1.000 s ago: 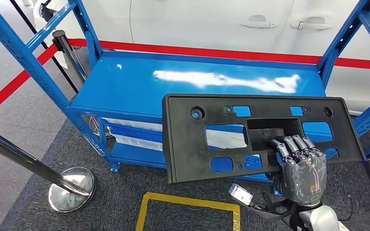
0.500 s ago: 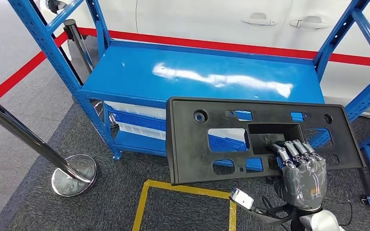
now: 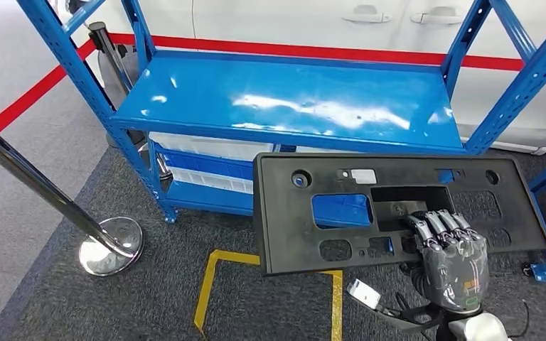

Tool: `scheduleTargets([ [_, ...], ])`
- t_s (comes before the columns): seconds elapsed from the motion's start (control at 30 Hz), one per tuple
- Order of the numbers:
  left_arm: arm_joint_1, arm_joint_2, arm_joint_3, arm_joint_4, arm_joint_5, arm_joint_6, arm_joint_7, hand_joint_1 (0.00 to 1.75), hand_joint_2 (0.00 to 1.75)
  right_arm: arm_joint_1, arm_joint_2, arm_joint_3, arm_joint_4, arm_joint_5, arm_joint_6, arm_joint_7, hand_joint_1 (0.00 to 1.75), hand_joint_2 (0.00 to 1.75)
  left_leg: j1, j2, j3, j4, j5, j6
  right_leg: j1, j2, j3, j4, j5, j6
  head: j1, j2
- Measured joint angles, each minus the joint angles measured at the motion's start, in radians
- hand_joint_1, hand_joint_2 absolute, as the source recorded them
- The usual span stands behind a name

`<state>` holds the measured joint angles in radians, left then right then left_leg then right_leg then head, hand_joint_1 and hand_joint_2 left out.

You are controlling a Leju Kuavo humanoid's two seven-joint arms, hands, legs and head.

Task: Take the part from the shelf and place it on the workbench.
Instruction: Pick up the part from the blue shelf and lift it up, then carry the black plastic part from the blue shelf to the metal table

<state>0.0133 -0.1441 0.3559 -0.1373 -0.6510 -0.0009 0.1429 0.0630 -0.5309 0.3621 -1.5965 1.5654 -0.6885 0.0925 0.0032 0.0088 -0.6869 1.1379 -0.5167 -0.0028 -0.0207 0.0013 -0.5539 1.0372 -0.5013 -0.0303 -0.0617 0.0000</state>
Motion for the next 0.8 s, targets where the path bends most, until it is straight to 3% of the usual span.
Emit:
scheduleTargets([
  [0.07, 0.001, 0.002, 0.0, 0.0, 0.002, 0.0, -0.004, 0.0, 0.0, -0.003, 0.004, 0.002, 0.005, -0.001, 0.0, 0.001, 1.75, 1.75, 0.001, 0.0, -0.028, 0.117, -0.075, -0.004, 0.003, -0.003, -0.021, 0.001, 0.016, -0.002, -0.001, 0.0],
  [0.1, 0.001, 0.002, 0.0, 0.0, 0.003, -0.001, -0.005, 0.0, 0.0, -0.003, 0.006, 0.003, 0.008, -0.002, 0.0, 0.002, 1.75, 1.75, 0.001, 0.0, -0.029, 0.152, -0.084, -0.004, 0.005, -0.004, -0.03, 0.003, 0.023, -0.002, -0.001, 0.0],
  [0.13, 0.002, 0.003, 0.0, 0.0, 0.003, -0.001, -0.005, 0.0, 0.0, -0.003, 0.007, 0.004, 0.01, -0.004, 0.0, 0.004, 1.75, 1.75, 0.0, 0.0, -0.013, 0.155, -0.074, -0.002, 0.006, -0.004, -0.038, 0.004, 0.029, -0.001, -0.001, 0.0],
  [0.17, 0.002, 0.003, 0.0, 0.0, 0.003, -0.001, -0.005, 0.0, 0.0, -0.003, 0.008, 0.005, 0.011, -0.005, 0.0, 0.006, 1.75, 1.75, 0.0, -0.001, 0.023, 0.117, -0.051, 0.003, 0.008, -0.004, -0.043, 0.006, 0.033, 0.0, -0.001, 0.0],
  [0.2, 0.003, 0.004, 0.0, 0.0, 0.003, 0.0, -0.005, 0.0, 0.0, -0.003, 0.009, 0.005, 0.012, -0.007, 0.0, 0.008, 1.75, 1.75, -0.002, -0.002, 0.073, 0.049, -0.024, 0.009, 0.009, -0.004, -0.047, 0.007, 0.037, 0.002, -0.001, 0.0],
  [0.27, 0.003, 0.006, 0.0, 0.0, 0.002, 0.001, -0.006, 0.0, 0.0, -0.003, 0.011, 0.006, 0.012, -0.008, 0.0, 0.013, 1.75, 1.75, -0.007, -0.005, 0.162, -0.086, 0.001, 0.022, 0.011, -0.004, -0.052, 0.006, 0.045, 0.009, 0.0, 0.0],
  [0.3, 0.003, 0.008, 0.0, 0.0, 0.002, 0.002, -0.007, 0.0, 0.0, -0.003, 0.013, 0.006, 0.012, -0.009, 0.0, 0.015, 1.75, 1.75, -0.011, -0.007, 0.183, -0.123, 0.004, 0.027, 0.01, -0.004, -0.053, 0.004, 0.05, 0.014, 0.0, 0.0],
  [0.4, 0.004, 0.009, 0.0, 0.0, 0.002, 0.002, -0.009, 0.0, 0.0, -0.002, 0.015, 0.006, 0.012, -0.008, 0.0, 0.018, 1.75, 1.75, -0.013, -0.004, 0.187, -0.151, 0.016, 0.036, 0.007, -0.003, -0.054, -0.004, 0.062, 0.034, 0.0, 0.0],
  [0.47, 0.003, 0.008, 0.0, 0.0, 0.001, 0.002, -0.01, 0.0, 0.0, -0.002, 0.016, 0.006, 0.012, -0.008, 0.001, 0.019, 1.75, 1.75, -0.007, 0.001, 0.19, -0.17, 0.032, 0.048, 0.008, -0.002, -0.068, 0.027, 0.034, 0.043, 0.0, 0.0],
  [0.57, 0.004, 0.008, 0.001, 0.0, 0.001, 0.002, -0.011, 0.0, 0.0, 0.004, 0.018, 0.007, 0.012, -0.005, 0.002, 0.02, 1.75, 1.75, -0.005, 0.003, 0.181, -0.172, 0.04, 0.056, 0.005, -0.001, -0.144, 0.201, -0.061, 0.051, 0.001, 0.0],
  [0.6, 0.005, 0.008, 0.002, 0.0, 0.001, 0.002, -0.011, 0.0, 0.0, 0.006, 0.019, 0.007, 0.013, -0.005, 0.002, 0.02, 1.75, 1.75, -0.005, 0.003, 0.177, -0.168, 0.04, 0.056, 0.004, -0.001, -0.162, 0.246, -0.074, 0.054, 0.0, 0.0],
  [0.63, 0.005, 0.009, 0.002, 0.0, 0.001, 0.002, -0.011, 0.0, 0.0, 0.008, 0.019, 0.007, 0.013, -0.005, 0.002, 0.02, 1.75, 1.75, -0.005, 0.003, 0.173, -0.162, 0.039, 0.056, 0.002, -0.001, -0.163, 0.256, -0.067, 0.057, 0.0, 0.0],
  [0.67, 0.005, 0.009, 0.002, 0.0, 0.001, 0.002, -0.011, 0.0, 0.0, 0.008, 0.019, 0.007, 0.013, -0.004, 0.002, 0.02, 1.75, 1.75, -0.004, 0.003, 0.169, -0.156, 0.038, 0.055, 0.0, -0.002, -0.145, 0.227, -0.044, 0.058, 0.0, 0.0],
  [0.73, 0.005, 0.009, 0.002, 0.0, 0.001, 0.002, -0.011, 0.0, 0.0, 0.008, 0.02, 0.007, 0.013, -0.004, 0.002, 0.021, 1.75, 1.75, -0.003, 0.002, 0.163, -0.142, 0.03, 0.049, -0.003, -0.003, -0.077, 0.103, 0.013, 0.056, 0.0, 0.0],
  [0.8, 0.005, 0.008, 0.002, 0.0, 0.0, 0.002, -0.011, 0.0, 0.0, 0.008, 0.02, 0.007, 0.013, -0.006, 0.003, 0.024, 1.75, 1.75, -0.006, 0.001, 0.153, -0.125, 0.022, 0.04, 0.002, -0.003, -0.039, 0.023, 0.033, 0.046, 0.0, 0.0],
])
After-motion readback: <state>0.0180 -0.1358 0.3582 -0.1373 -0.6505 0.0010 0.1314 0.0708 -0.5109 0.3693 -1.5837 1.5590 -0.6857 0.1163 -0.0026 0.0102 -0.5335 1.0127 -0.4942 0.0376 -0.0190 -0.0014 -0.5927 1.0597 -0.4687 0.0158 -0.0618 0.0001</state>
